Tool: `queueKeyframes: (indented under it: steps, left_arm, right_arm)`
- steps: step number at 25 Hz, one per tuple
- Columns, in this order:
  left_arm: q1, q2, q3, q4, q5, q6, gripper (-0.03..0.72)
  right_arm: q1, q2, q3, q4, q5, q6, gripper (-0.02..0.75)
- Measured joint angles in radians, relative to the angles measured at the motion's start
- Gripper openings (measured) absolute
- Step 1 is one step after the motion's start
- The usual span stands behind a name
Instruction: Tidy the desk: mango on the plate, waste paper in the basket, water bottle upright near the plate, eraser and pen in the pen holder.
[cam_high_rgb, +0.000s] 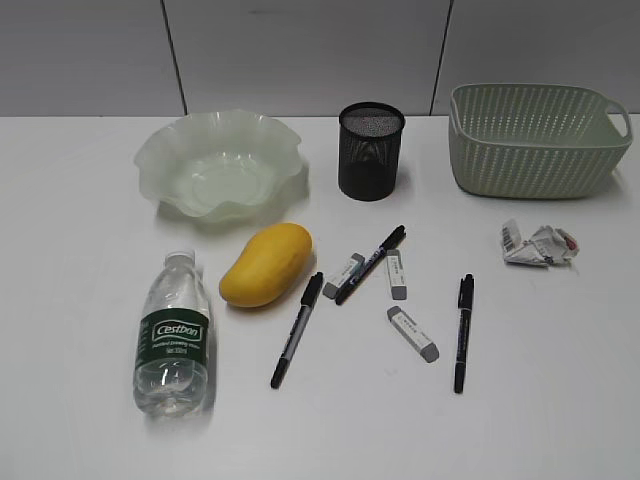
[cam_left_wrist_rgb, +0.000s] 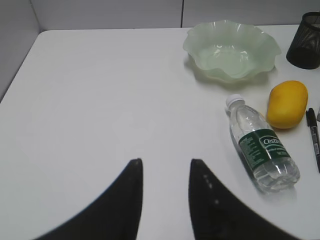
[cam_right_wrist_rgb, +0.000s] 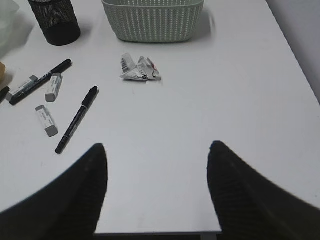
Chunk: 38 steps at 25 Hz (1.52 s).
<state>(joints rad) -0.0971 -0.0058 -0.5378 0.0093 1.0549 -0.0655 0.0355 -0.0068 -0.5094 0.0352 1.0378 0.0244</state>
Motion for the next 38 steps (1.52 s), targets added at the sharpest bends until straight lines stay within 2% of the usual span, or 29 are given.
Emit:
queueKeyframes:
  steps: [12, 15, 20, 23, 26, 30, 32, 34, 36, 38]
  left_arm:
    - [0.000, 0.014, -0.004, -0.021, -0.004, 0.021, 0.235]
    - [0.000, 0.135, -0.034, -0.129, -0.091, 0.146, 0.260]
    - [-0.001, 0.516, -0.057, -0.305, -0.369, 0.292, 0.334]
    - [-0.018, 0.779, -0.081, -0.430, -0.457, 0.463, 0.376]
    - [-0.080, 1.058, -0.151, -0.547, -0.485, 0.611, 0.452]
    - [-0.239, 1.354, -0.294, -0.556, -0.487, 0.656, 0.553]
    - [-0.335, 1.475, -0.361, -0.533, -0.504, 0.659, 0.587]
    - [-0.401, 1.572, -0.432, -0.511, -0.533, 0.647, 0.603]
    - [-0.442, 1.660, -0.495, -0.470, -0.556, 0.588, 0.610]
    - [-0.454, 1.746, -0.556, -0.417, -0.559, 0.499, 0.612]
  right_arm:
    - [0.000, 0.000, 0.000, 0.000, 0.000, 0.000, 0.501]
    - [0.000, 0.000, 0.000, 0.000, 0.000, 0.000, 0.501]
    - [0.000, 0.000, 0.000, 0.000, 0.000, 0.000, 0.501]
    - [0.000, 0.000, 0.000, 0.001, 0.000, 0.000, 0.501]
    - [0.000, 0.000, 0.000, 0.001, 0.000, 0.000, 0.501]
    - [0.000, 0.000, 0.000, 0.002, 0.000, 0.000, 0.501]
    - [0.000, 0.000, 0.000, 0.002, 0.000, 0.000, 0.501]
    - [0.000, 0.000, 0.000, 0.002, 0.000, 0.000, 0.501]
    - [0.000, 0.000, 0.000, 0.002, 0.000, 0.000, 0.501]
    - [0.000, 0.000, 0.000, 0.002, 0.000, 0.000, 0.501]
